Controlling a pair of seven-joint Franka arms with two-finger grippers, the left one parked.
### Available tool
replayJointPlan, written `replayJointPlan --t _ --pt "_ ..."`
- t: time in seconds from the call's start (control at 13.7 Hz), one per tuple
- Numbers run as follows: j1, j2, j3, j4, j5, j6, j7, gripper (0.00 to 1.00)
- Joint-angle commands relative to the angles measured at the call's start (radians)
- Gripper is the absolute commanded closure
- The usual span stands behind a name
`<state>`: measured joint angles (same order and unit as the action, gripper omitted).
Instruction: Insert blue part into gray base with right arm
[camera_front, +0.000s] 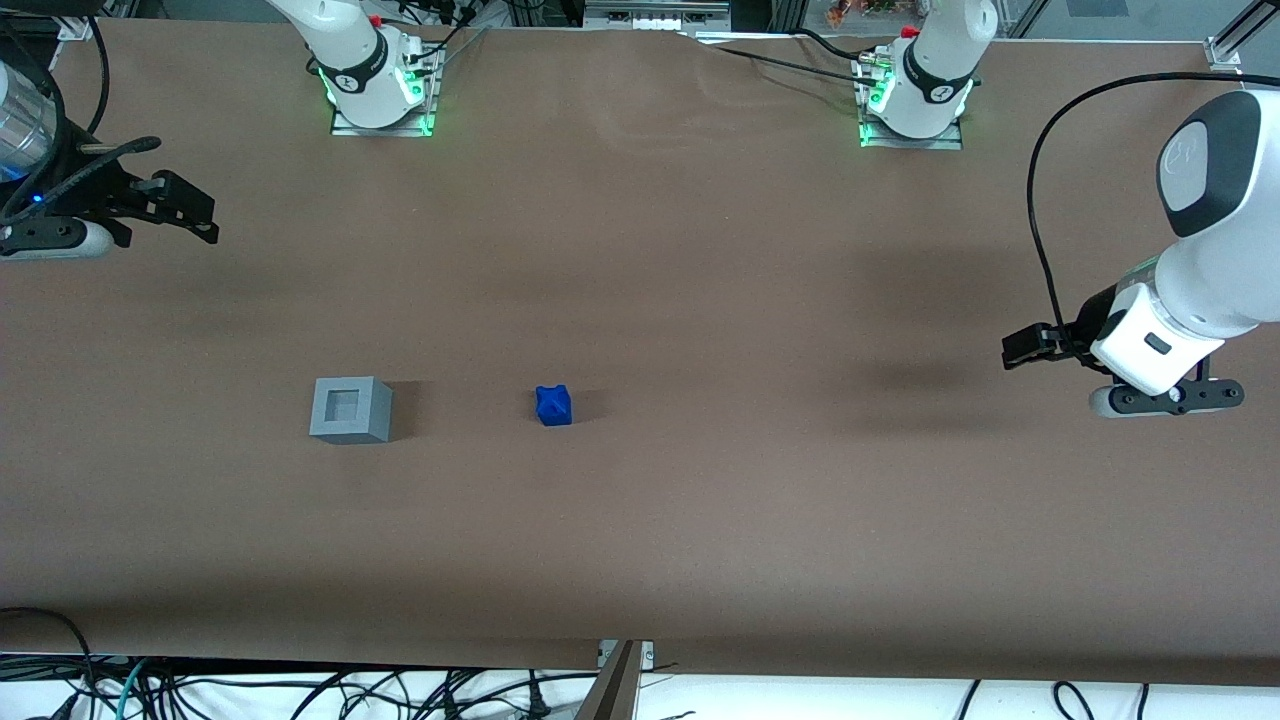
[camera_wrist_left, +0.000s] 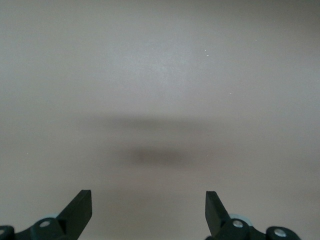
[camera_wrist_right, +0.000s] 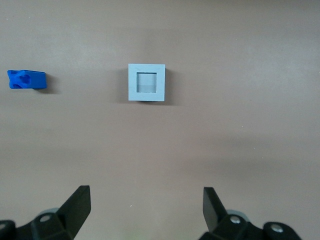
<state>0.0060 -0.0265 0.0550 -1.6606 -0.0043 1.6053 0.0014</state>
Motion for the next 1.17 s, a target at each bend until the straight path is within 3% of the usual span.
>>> replayJointPlan --t 0.0,1.1 --pt "-0.012 0.002 0.012 0.013 -0.005 -0.004 -0.012 0.01" --pt "-0.012 0.016 0.022 0.001 0.001 -0.007 -0.015 0.01"
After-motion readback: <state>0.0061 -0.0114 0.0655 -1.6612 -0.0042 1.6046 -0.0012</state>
